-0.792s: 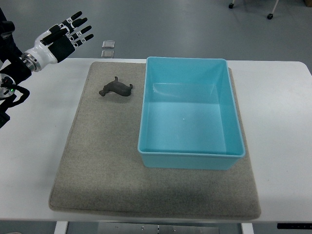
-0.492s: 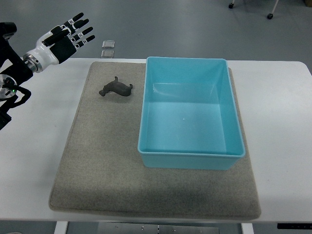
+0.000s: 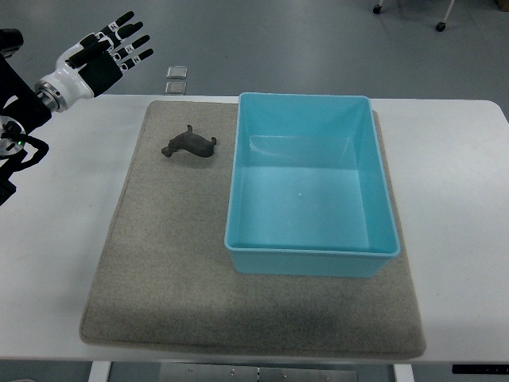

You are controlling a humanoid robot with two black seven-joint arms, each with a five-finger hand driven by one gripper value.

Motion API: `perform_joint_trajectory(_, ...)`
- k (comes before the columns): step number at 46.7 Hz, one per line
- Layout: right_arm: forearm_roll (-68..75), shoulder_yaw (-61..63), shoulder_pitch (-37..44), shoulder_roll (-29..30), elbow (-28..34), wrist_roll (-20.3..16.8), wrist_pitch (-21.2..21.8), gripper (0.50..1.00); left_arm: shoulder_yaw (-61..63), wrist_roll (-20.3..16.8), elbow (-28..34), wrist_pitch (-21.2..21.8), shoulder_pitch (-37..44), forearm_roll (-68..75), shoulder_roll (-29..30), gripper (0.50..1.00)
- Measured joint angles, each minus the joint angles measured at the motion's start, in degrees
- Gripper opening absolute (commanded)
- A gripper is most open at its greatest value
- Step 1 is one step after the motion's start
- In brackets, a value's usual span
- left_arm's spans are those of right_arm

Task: Place brown hippo in blue box with left hand

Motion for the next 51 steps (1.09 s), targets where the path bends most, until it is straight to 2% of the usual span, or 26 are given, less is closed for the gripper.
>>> perform_joint_trajectory(5, 0.0, 0.0, 0.0, 0.0, 0.0, 0.0, 0.0, 0.936, 0.8, -0.1, -0.1, 0.0, 0.0, 2.5, 0.4, 0.999)
perform_joint_trajectory(12, 0.0, 0.0, 0.0, 0.0, 0.0, 0.0, 0.0, 0.936, 0.9, -1.0, -0.2, 0.0, -1.9, 14.4, 1.7, 0.999)
perform_joint_trajectory(21, 0.0, 0.0, 0.0, 0.0, 0.0, 0.0, 0.0, 0.936, 0.9, -8.2, -1.5, 0.0, -2.6, 31.2, 1.8, 0.999)
perform_joint_trajectory(25, 0.0, 0.0, 0.0, 0.0, 0.0, 0.0, 0.0, 0.936, 1.0, -10.1, -2.7, 0.0, -3.0, 38.0, 1.9, 0.999)
perform_joint_trajectory(31, 0.0, 0.0, 0.0, 0.0, 0.0, 0.0, 0.0, 0.936, 1.1, -10.4, -5.8, 0.0, -3.0, 46.0, 3.5, 0.996)
perform_joint_trajectory(39, 0.0, 0.0, 0.0, 0.0, 0.0, 0.0, 0.0, 0.936, 4.1, -10.5, -6.4, 0.0, -3.9, 49.7, 3.6, 0.996)
perform_joint_trajectory(51, 0.0, 0.0, 0.0, 0.0, 0.0, 0.0, 0.0, 0.936, 13.7, -10.5, -9.0, 4.3, -6.4, 50.6, 3.7, 0.996)
